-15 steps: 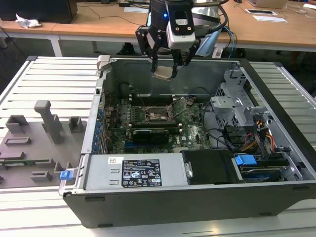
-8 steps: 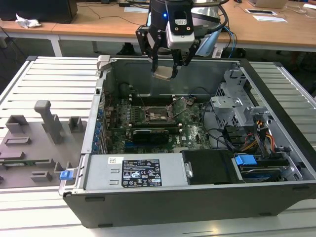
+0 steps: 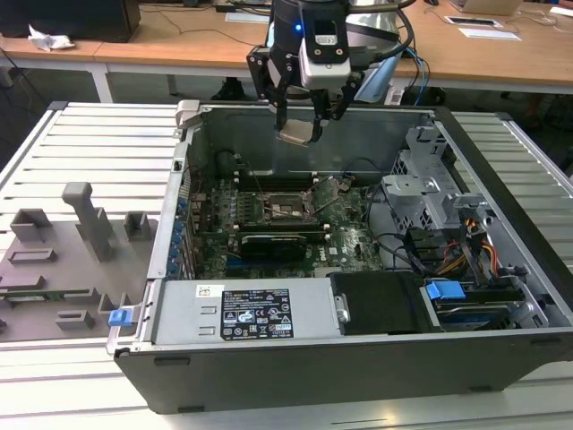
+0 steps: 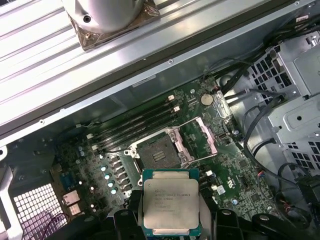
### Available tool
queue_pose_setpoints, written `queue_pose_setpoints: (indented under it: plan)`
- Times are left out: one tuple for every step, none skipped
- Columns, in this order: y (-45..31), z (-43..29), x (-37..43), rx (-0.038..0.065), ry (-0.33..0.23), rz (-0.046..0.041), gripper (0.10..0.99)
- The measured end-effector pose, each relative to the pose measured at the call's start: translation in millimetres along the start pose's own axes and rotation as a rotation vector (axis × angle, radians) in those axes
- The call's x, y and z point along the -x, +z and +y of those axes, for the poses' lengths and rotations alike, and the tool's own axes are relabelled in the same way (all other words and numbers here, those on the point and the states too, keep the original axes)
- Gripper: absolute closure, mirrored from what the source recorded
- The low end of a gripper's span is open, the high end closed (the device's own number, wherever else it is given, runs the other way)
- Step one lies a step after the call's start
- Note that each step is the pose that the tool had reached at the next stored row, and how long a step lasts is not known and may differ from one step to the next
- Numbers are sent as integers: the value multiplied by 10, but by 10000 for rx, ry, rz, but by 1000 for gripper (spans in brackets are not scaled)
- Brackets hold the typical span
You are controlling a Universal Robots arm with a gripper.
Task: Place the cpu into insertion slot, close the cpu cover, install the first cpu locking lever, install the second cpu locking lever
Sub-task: 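Place the cpu into insertion slot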
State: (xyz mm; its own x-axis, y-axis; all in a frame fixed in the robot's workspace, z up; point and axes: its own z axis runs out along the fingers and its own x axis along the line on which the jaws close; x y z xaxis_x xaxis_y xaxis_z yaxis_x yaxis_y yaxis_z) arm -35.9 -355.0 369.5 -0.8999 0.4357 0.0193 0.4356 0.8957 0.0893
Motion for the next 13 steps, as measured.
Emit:
queue_pose_setpoints:
  plan:
    - [0,0,0,1,38,-3,549]
    - [0,0,0,2,77,-7,549]
    - [0,0,0,2,109,-9,549]
    - [0,0,0,3,139,-12,549]
    - [0,0,0,3,158,-14,549]
    - [0,0,0,4,184,-16,549]
    - [0,0,0,4,218,-19,549]
    - [0,0,0,5,243,-22,549]
    - [0,0,0,6,272,-24,549]
    - [0,0,0,6,325,-29,549]
    - [0,0,0,7,347,-31,549]
    - [0,0,0,8,366,-33,549]
    - [0,0,0,8,396,-35,549]
